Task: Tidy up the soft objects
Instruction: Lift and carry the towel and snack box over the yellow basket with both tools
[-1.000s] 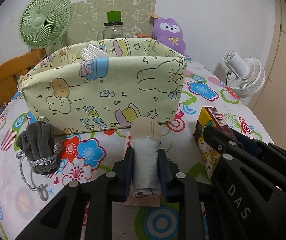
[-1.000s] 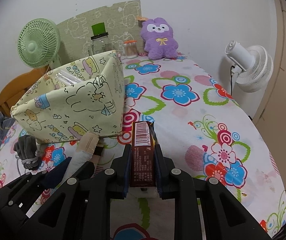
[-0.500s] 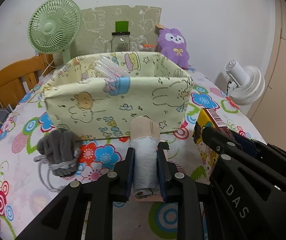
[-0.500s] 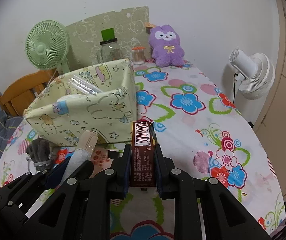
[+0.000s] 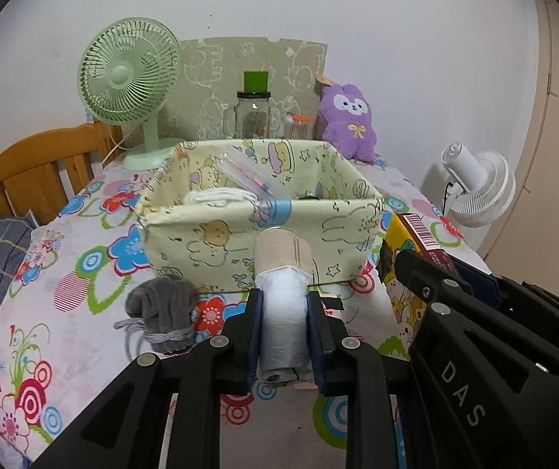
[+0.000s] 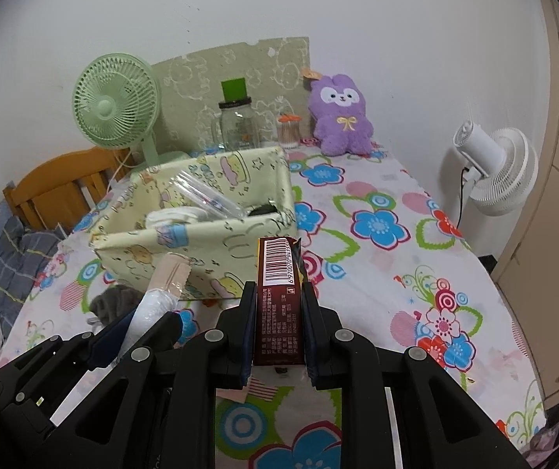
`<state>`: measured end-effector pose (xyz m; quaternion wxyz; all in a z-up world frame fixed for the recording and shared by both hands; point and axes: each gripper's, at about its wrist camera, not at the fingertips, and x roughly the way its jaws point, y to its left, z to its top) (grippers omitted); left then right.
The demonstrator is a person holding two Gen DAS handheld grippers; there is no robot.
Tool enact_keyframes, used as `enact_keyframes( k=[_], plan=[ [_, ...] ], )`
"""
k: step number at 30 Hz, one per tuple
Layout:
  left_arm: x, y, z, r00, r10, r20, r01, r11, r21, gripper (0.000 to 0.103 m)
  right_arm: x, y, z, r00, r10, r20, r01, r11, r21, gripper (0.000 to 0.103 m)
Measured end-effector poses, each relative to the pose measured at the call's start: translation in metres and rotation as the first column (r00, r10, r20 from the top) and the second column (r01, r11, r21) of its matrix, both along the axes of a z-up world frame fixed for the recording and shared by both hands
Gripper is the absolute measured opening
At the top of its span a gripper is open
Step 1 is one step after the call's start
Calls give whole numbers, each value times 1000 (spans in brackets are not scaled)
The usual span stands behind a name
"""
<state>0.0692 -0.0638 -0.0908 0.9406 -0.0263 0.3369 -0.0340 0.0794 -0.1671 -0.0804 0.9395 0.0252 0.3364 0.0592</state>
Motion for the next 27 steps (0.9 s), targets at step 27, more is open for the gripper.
enact_keyframes(
  k=[27],
  plan=[
    [-17,18,63,993,23,116,-26,999,25,20,-17,19,65,994,26,107,-27,1000,8,24]
  ],
)
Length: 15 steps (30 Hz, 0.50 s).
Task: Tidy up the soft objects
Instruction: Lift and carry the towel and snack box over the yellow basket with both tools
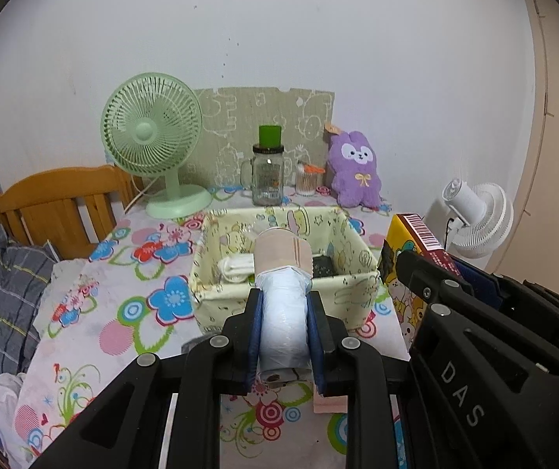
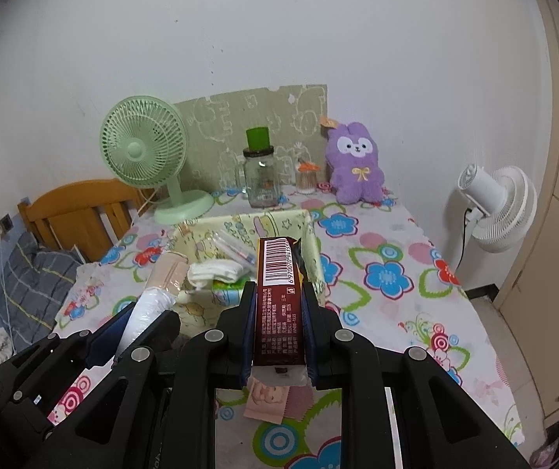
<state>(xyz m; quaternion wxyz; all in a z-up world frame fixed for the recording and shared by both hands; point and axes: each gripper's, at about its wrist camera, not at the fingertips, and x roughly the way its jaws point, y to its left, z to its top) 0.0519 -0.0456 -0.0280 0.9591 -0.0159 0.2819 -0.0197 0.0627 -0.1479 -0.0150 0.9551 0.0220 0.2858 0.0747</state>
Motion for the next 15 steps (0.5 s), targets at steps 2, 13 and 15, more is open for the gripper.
enact_keyframes(
  k=[2,13,15],
  plan=[
    [-1,1,4,1000,2,9,-2,1000,0,20,-1,1,5,1000,4,9,-4,1000,0,24],
    [2,6,18,999,3,44,-3,1000,1,20,1,5,21,999,23,46,-23,1000,-1,24],
    [2,7,18,999,1,40,-1,1000,-4,20,5,6,21,999,22,45,-22,1000,0,24]
  ],
)
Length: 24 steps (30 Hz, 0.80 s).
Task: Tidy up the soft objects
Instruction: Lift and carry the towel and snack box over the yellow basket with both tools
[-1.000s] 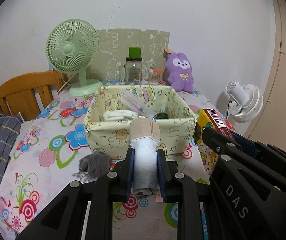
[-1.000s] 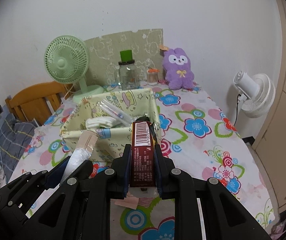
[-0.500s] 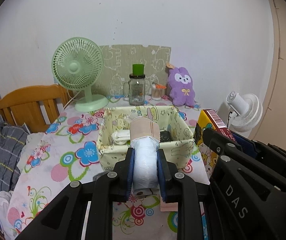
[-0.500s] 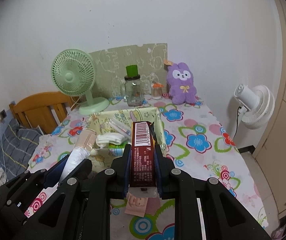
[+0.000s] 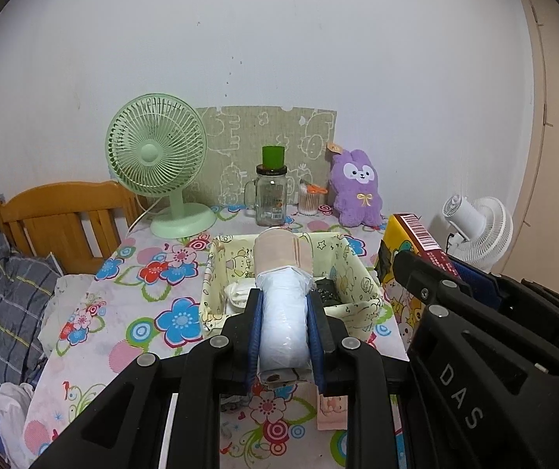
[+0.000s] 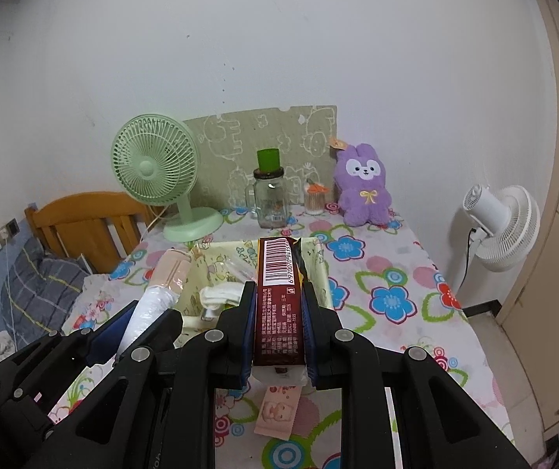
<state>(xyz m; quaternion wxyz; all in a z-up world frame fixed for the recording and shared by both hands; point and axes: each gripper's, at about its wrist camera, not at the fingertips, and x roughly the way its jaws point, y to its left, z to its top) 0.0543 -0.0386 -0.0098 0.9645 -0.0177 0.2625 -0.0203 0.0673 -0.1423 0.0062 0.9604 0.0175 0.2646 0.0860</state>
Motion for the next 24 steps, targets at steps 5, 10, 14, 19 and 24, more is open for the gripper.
enact_keyframes(
  k=[5,10,14,19,24],
  plan=[
    [10,1,1,1000,-1,-5,1,1000,-3,20,8,1,-1,1000,0,-1,0,1000,2,24],
    [22,3,-1,1000,6,-6,-6,1000,0,20,19,4,-1,1000,3,-1,-3,1000,3,24],
    [34,6,-1,1000,17,-5,-17,1000,7,21,31,6,-1,1000,9,2,-9,1000,1,24],
    [49,9,-1,1000,26,1,-26,1000,14,21,47,9,-2,1000,18,6,-18,1000,5,24],
    [61,11,-3,1000,31,-4,-31,999,14,21,62,13,-3,1000,23,5,-23,1000,6,24]
  ],
)
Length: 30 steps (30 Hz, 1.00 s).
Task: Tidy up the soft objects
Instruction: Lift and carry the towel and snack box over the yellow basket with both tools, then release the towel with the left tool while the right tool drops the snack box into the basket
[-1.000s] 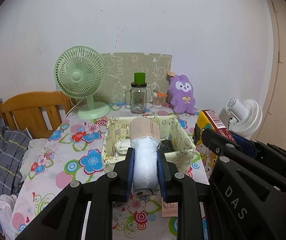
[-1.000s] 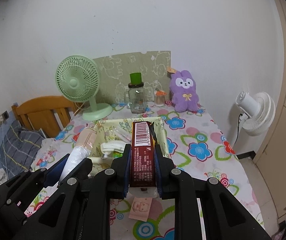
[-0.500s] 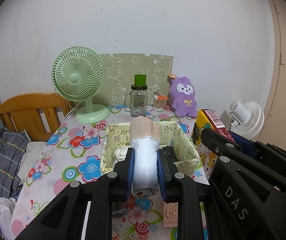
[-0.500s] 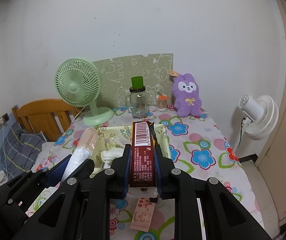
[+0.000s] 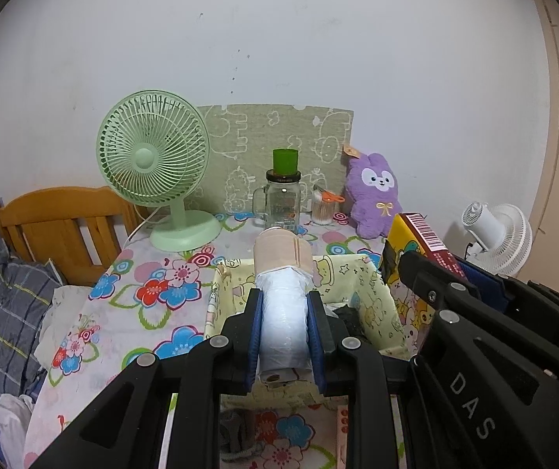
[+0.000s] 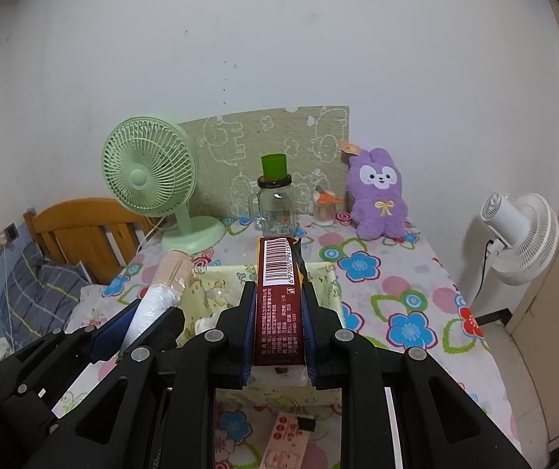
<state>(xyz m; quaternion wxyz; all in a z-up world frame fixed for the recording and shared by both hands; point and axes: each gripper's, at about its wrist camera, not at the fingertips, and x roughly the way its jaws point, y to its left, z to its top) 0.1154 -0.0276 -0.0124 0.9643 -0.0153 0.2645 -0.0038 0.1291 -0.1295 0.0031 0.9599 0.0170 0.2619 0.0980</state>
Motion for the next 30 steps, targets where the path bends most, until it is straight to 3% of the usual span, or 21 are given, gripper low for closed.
enact_keyframes(
  k=[23,29,30],
  plan=[
    [64,5,-33,997,-10,-78,9,1000,-13,24,59,9,-28,999,19,-45,-19,1000,-4,24],
    [67,11,-44,995,3,-104,-4,1000,-5,47,69,17,-42,997,48,-59,-48,999,-5,24],
    [67,11,-45,994,7,-108,-7,1000,-2,55,70,18,-43,997,51,-60,-52,999,-4,24]
  ],
)
